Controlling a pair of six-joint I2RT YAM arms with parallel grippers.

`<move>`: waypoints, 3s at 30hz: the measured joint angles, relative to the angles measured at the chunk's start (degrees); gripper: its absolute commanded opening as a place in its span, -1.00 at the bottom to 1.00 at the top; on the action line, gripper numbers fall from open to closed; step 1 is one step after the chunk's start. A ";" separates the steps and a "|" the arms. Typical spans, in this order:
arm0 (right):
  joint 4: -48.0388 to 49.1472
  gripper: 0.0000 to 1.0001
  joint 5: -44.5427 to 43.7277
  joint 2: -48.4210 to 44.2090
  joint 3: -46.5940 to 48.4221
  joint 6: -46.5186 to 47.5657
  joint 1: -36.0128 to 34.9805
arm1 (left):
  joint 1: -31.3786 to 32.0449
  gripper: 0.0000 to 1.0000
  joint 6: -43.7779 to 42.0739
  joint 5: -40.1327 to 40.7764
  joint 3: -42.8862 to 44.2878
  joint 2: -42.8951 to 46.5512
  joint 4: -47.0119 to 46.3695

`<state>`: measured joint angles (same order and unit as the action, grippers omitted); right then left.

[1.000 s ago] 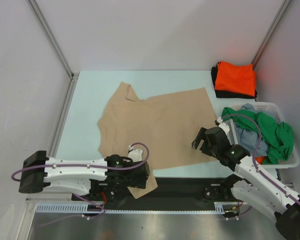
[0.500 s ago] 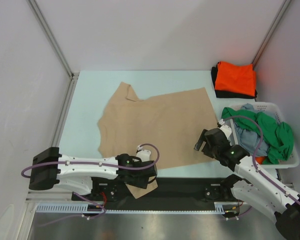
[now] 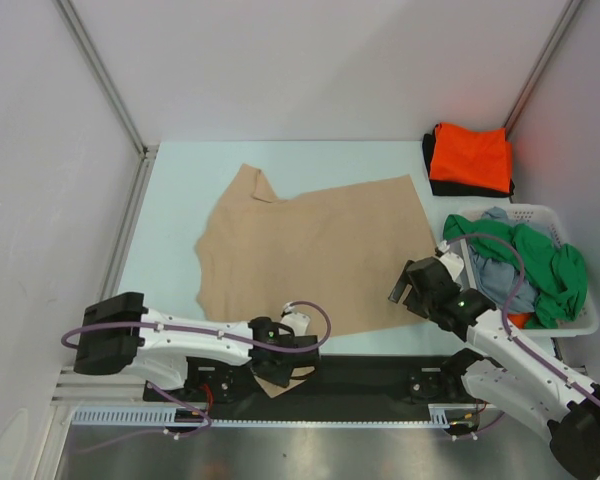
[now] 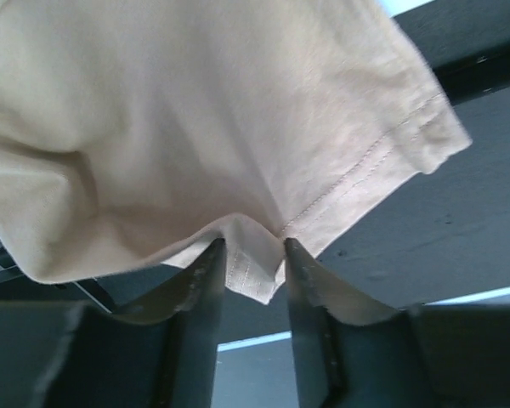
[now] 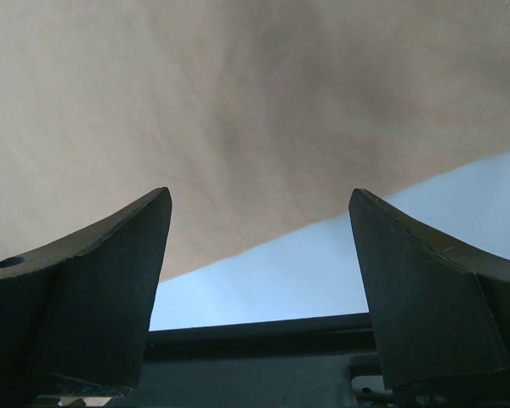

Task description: Fold and stack the t-shirts

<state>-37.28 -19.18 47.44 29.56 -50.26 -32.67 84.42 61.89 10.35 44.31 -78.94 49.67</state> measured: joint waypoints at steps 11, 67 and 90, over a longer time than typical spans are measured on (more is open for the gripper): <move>-3.65 0.69 -2.91 -0.35 -0.39 -4.68 -0.35 | 0.92 -0.99 2.29 4.81 0.00 1.18 2.97; 3.76 -1.00 -3.10 19.43 13.05 -0.70 10.84 | -38.01 -0.99 -19.89 16.50 10.43 28.22 9.92; 9.70 0.11 -1.79 52.30 36.00 12.81 18.49 | -68.78 -0.43 -43.21 4.63 22.80 -4.35 -4.79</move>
<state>-27.57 -20.97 99.74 65.56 -37.45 -14.17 15.64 18.68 14.98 67.11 -83.29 44.88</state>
